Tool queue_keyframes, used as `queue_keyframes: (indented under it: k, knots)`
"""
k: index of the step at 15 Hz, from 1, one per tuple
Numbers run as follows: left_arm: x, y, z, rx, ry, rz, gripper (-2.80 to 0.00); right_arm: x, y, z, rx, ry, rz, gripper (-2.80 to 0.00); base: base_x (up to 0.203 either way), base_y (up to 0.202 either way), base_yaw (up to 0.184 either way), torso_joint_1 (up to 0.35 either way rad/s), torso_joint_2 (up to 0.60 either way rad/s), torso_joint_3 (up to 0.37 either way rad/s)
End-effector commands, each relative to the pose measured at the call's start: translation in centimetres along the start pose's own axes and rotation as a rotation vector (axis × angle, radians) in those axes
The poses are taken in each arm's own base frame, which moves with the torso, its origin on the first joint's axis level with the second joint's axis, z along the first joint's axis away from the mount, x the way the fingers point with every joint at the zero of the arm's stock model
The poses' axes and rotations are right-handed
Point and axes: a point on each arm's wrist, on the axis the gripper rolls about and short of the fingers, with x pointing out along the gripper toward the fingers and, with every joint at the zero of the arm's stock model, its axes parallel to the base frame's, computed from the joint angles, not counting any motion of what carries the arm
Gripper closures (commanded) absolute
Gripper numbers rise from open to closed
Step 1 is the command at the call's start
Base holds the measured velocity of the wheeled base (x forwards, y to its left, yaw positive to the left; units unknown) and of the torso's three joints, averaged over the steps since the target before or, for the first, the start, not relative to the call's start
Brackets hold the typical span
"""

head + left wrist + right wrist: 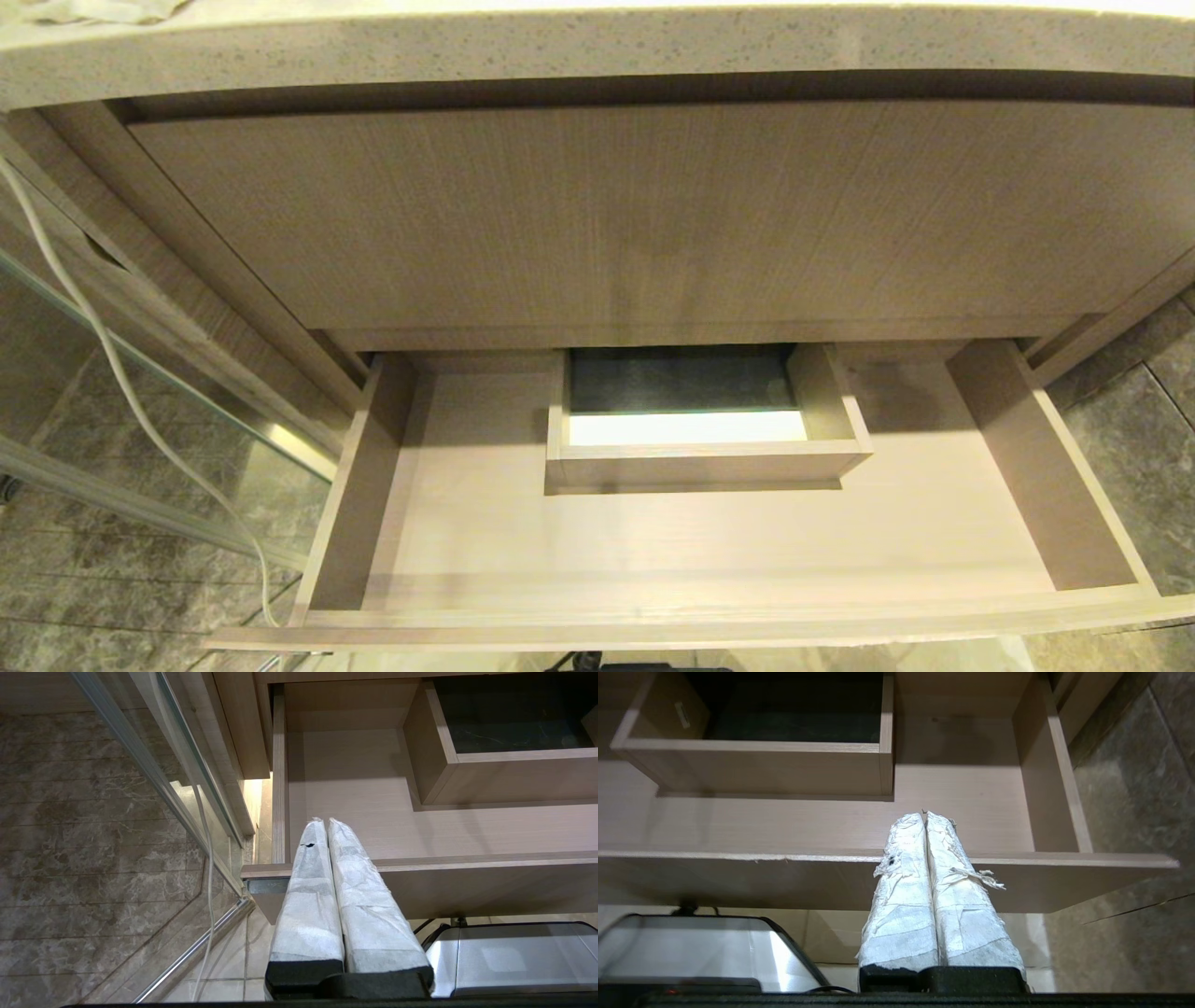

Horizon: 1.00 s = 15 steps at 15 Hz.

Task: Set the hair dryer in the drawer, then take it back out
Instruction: Pick up the hairdryer

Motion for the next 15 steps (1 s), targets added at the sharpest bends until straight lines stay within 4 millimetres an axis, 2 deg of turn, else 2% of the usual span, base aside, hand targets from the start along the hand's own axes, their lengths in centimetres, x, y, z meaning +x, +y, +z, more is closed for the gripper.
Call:
queue_keyframes:
  k: [1, 5, 7, 15]
  knots:
    - [0.02, 0.00, -0.04, 0.000, 0.002, 0.000, 0.00, 0.01, 0.01, -0.11, -0.016, 0.008, 0.002, 0.00, 0.000, 0.000, 0.000, 0.000, 0.00, 0.000]
    - [0.02, 0.00, -0.04, 0.000, 0.002, 0.000, 0.00, 0.00, 0.00, -0.12, 0.005, 0.008, -0.001, 0.00, 0.000, 0.000, 0.000, 0.000, 0.00, 0.000]
    - [0.02, 0.00, -0.04, 0.000, 0.002, 0.000, 0.00, 0.01, 0.03, -0.18, -0.061, 0.015, 0.011, 0.00, 0.000, 0.000, 0.000, 0.000, 0.00, 0.000]
    - [0.02, 0.00, -0.04, 0.000, 0.002, 0.000, 0.00, 0.00, 0.00, -0.10, -0.003, 0.010, 0.000, 0.00, 0.000, 0.000, 0.000, 0.000, 0.00, 0.000]
